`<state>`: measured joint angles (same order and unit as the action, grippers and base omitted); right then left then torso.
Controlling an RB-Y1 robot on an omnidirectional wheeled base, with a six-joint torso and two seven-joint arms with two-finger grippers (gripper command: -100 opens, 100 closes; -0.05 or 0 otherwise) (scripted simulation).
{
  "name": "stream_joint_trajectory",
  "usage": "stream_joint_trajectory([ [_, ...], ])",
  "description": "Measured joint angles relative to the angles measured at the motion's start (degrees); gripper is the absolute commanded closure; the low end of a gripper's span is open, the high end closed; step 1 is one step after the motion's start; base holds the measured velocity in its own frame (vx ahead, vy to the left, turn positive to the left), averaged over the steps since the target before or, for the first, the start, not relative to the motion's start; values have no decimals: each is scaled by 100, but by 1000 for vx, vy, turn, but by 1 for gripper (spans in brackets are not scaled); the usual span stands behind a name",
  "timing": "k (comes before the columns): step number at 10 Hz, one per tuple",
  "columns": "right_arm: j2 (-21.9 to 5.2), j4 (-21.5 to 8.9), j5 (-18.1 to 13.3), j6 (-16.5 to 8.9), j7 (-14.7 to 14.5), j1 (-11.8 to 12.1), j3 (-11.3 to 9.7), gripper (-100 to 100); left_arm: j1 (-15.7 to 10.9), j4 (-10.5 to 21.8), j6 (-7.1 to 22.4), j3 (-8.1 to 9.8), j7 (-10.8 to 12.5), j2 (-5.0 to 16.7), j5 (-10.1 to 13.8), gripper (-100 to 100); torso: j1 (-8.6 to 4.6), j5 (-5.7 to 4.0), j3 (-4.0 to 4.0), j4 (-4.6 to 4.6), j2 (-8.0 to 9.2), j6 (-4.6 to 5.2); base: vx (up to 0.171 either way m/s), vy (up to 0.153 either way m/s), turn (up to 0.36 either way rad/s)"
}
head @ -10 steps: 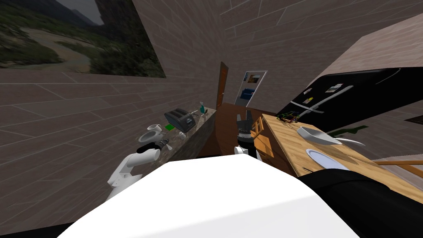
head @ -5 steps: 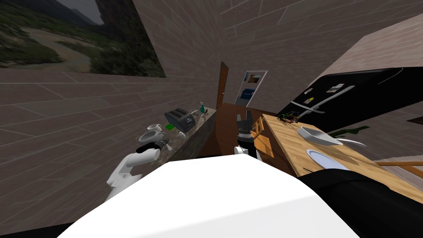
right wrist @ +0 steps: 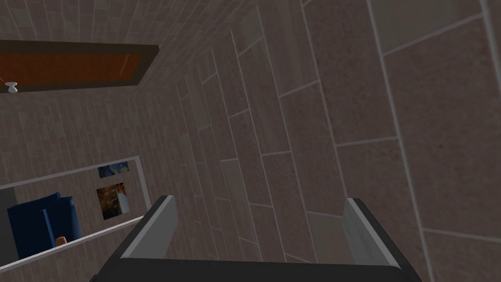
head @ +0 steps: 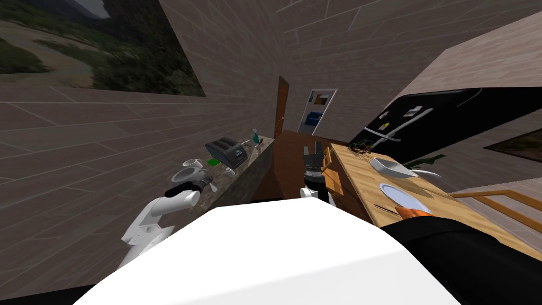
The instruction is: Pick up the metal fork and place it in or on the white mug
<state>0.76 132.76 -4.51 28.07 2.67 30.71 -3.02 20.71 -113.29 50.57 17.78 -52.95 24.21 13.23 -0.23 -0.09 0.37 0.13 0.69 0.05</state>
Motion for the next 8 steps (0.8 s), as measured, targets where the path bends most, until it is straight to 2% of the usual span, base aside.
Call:
stream_joint_trajectory([
  [2,0,0,0,0,0,0,0,0,-52,-182,73,215,-54,196,178,100,-7,-6,8,5,9,3,-152,-52,-219],
  [4,0,0,0,0,0,0,0,0,-171,-192,46,463,-164,449,408,100,-15,-11,8,5,10,7,-160,-65,-222],
  [6,0,0,0,0,0,1,0,0,-156,-335,23,717,-278,640,618,100,-18,-12,8,5,8,8,-127,-51,-180],
  [8,-1,0,0,0,0,1,1,0,-279,-284,84,929,-349,799,721,100,11,-6,-4,1,-12,7,-58,34,-157],
])
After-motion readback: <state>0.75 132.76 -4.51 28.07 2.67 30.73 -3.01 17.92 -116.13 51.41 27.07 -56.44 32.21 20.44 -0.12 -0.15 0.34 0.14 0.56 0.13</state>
